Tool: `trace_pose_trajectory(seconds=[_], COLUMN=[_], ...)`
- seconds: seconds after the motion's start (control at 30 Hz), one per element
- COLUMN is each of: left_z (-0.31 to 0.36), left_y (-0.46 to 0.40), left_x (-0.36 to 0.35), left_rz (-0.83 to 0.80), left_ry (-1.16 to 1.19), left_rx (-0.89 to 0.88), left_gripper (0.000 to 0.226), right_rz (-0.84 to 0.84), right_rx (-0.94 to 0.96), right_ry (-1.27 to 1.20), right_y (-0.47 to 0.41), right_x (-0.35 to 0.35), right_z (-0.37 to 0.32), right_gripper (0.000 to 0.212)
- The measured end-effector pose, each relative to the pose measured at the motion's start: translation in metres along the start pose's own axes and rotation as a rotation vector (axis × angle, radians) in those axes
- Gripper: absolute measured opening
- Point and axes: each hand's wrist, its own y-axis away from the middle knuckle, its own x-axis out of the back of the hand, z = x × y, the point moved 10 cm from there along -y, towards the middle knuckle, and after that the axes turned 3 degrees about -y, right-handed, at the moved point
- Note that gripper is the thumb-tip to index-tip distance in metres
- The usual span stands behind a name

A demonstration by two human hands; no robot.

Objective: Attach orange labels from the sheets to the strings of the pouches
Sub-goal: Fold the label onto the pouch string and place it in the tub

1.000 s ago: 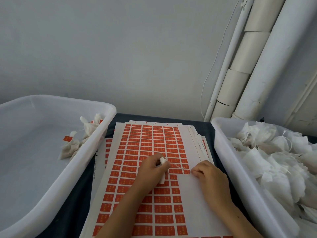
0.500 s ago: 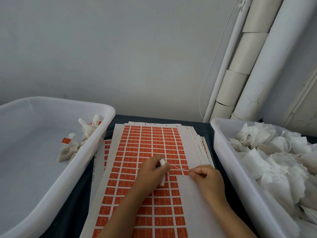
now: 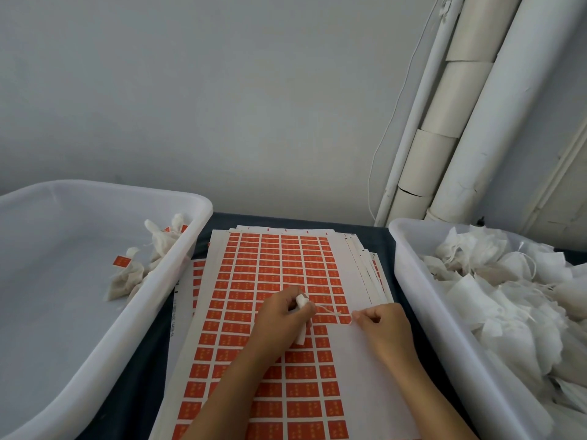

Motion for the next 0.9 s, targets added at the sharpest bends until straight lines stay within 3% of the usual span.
trace_pose_trajectory(seconds=[0.5, 0.77, 0.9], left_z=[0.000, -0.001, -0.005], left_y=[0.000, 0.001, 0.001], left_x=[-0.001, 0.002, 0.009], left_rz=[0.001, 0.025, 0.083], left_ry=[0.013, 0.034, 0.146], left_rx=[0.000, 0.009, 0.047], left_gripper=[0.019, 0.017, 0.017], right_rz=[-0.015, 0.045, 0.194], right_rx=[0.029, -0.022, -0.038], right_ry=[0.110, -0.116, -0.344], right_y=[0.002, 0.002, 0.005], right_x=[-0.012, -0.014, 0.001], right_z=[-0.005, -0.005, -0.004], right_gripper=[0.032, 0.015, 0.009])
